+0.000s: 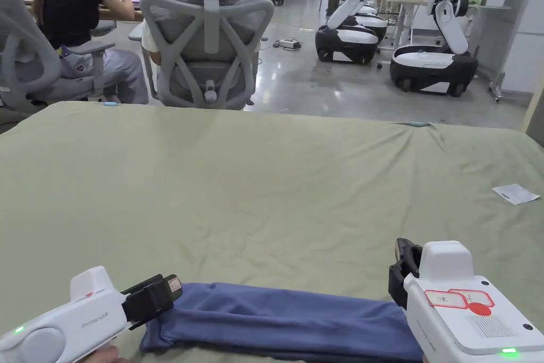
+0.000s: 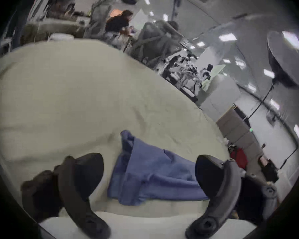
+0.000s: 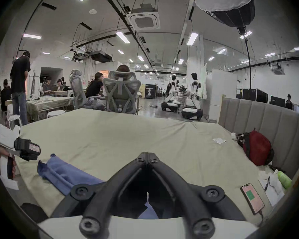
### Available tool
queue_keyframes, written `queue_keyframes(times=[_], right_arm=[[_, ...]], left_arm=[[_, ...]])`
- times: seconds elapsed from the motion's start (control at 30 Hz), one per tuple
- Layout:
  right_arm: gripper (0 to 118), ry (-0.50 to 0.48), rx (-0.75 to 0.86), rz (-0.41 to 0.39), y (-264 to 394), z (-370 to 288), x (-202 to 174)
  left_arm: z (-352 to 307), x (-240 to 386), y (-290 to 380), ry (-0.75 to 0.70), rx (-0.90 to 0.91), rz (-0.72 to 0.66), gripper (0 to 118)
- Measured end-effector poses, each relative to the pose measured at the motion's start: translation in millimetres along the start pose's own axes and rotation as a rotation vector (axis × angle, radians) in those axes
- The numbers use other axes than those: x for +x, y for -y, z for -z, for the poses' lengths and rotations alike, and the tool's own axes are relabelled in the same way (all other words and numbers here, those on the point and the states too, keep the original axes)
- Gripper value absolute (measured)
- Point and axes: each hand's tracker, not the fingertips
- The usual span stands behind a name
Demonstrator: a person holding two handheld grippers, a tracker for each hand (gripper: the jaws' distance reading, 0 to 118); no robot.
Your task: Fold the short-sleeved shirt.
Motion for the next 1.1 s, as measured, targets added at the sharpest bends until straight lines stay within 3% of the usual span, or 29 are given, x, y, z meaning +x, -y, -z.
queue_keyframes(times=[0.13, 0.23, 0.3, 0.37, 0.4, 0.43, 0.47, 0.5, 0.6, 0.7, 0.87, 0.93, 1.1], right_arm=[[0, 0.002, -0.016, -0.007, 1.2, 3.1, -1.8], [0, 0.010, -0.025, -0.011, 0.8, 3.3, -1.0], [0, 0.016, -0.028, -0.013, 0.7, 3.1, -0.2], [0, 0.021, -0.034, -0.015, 0.9, 2.5, 0.9], [0, 0.024, -0.037, -0.016, 1.2, 2.2, 1.3], [0, 0.027, -0.041, -0.017, 1.7, 2.1, 1.7], [0, 0.031, -0.045, -0.017, 2.5, 2.1, 2.5], [0, 0.033, -0.049, -0.017, 3.0, 2.1, 2.7], [0, 0.039, -0.060, -0.018, 4.7, 2.0, 2.9], [0, 0.040, -0.070, -0.010, 5.7, 2.4, 1.0], [0, 0.031, -0.065, -0.019, 4.2, -3.2, -6.1], [0, 0.029, -0.059, -0.014, 3.4, -6.2, -5.8], [0, 0.036, -0.038, -0.001, 1.9, -16.4, 3.2]], left_arm=[[19.6, -40.3, 5.0, 0.134, -0.078, -0.238, 111], [57.4, -54.9, 25.4, 0.318, -0.266, -0.400, 111], [72.0, -52.6, 30.2, 0.467, -0.214, -0.479, 111], [83.0, -50.2, 27.7, 0.456, -0.184, -0.536, 107], [88.5, -49.6, 27.9, 0.434, -0.189, -0.531, 94], [95.5, -46.7, 26.5, 0.399, -0.199, -0.533, 65], [100.3, -44.3, 27.2, 0.277, -0.219, -0.462, 26], [101.5, -42.2, 27.1, 0.218, -0.224, -0.402, 13], [87.3, -45.4, 18.0, 0.283, -0.161, -0.451, 12], [65.1, -53.2, -5.7, 0.201, -0.079, -0.342, 11], [40.0, -48.2, -34.0, 0.022, -0.056, -0.045, 11], [30.4, -13.7, -37.5, 0.010, -0.042, 0.092, 11], [18.7, 120.2, -12.9, 0.017, 0.025, 0.604, 11]])
